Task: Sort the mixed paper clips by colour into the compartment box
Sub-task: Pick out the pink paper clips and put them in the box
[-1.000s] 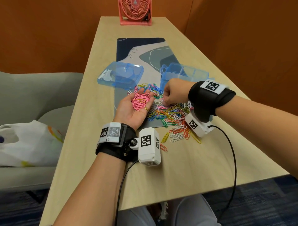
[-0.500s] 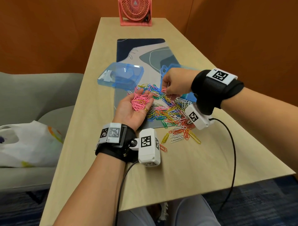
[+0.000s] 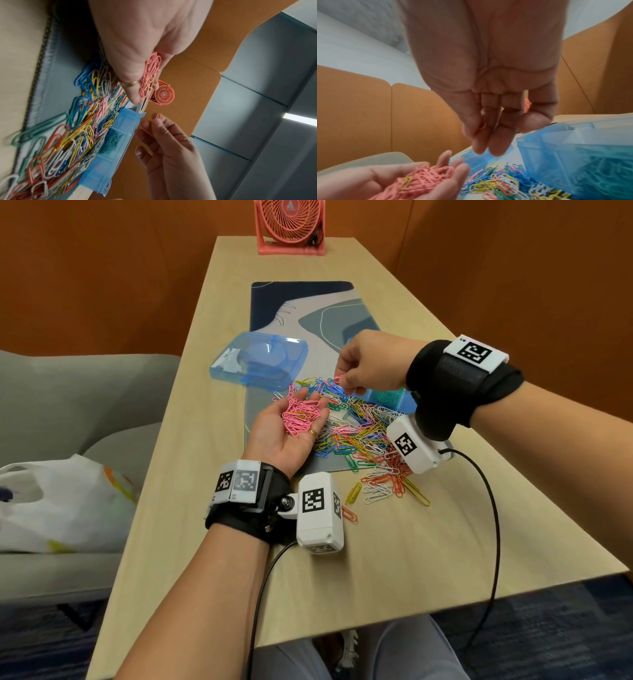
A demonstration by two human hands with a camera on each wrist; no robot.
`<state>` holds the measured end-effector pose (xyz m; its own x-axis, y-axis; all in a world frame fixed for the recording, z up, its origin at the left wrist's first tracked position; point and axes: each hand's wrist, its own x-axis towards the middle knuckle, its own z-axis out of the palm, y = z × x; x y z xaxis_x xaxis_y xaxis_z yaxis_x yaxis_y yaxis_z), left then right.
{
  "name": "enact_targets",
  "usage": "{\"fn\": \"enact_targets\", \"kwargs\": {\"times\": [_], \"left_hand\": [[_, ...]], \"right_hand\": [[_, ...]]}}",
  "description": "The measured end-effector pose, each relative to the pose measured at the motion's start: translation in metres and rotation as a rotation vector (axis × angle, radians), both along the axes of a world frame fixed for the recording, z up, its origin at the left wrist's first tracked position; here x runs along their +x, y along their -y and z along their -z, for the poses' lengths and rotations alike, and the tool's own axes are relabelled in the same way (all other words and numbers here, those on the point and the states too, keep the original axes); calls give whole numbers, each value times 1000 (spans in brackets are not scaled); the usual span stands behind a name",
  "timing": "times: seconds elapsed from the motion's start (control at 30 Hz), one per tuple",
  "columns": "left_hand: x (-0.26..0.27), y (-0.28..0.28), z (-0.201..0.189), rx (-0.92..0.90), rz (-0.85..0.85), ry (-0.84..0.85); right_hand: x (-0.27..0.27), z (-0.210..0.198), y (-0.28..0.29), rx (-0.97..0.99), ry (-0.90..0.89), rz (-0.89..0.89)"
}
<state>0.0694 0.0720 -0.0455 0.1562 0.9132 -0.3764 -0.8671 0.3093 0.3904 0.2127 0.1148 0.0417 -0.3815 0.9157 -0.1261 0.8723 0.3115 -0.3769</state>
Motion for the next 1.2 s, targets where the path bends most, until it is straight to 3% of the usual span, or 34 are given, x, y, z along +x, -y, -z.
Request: {"fn": "enact_targets", "kwargs": {"times": [0.27, 0.43, 0.57, 0.87, 1.07, 1.2], "left_hand": [[-1, 1, 3, 31, 20, 74], [-2, 0, 2, -16, -8, 138], [-2, -1, 1, -15, -11, 71], [-1, -3, 8, 14, -24, 33], [-1, -4, 8, 12, -30, 48], [0, 1, 4, 12, -33, 67]], "right_hand": [[-22, 1, 13, -44, -127, -157], [-16, -2, 8, -9, -71, -80], [-10, 6, 7, -7, -5, -52], [-28, 25, 18, -11, -82, -109], [-26, 17, 21, 31, -83, -68], [-24, 15, 20, 31, -174, -20]]}}
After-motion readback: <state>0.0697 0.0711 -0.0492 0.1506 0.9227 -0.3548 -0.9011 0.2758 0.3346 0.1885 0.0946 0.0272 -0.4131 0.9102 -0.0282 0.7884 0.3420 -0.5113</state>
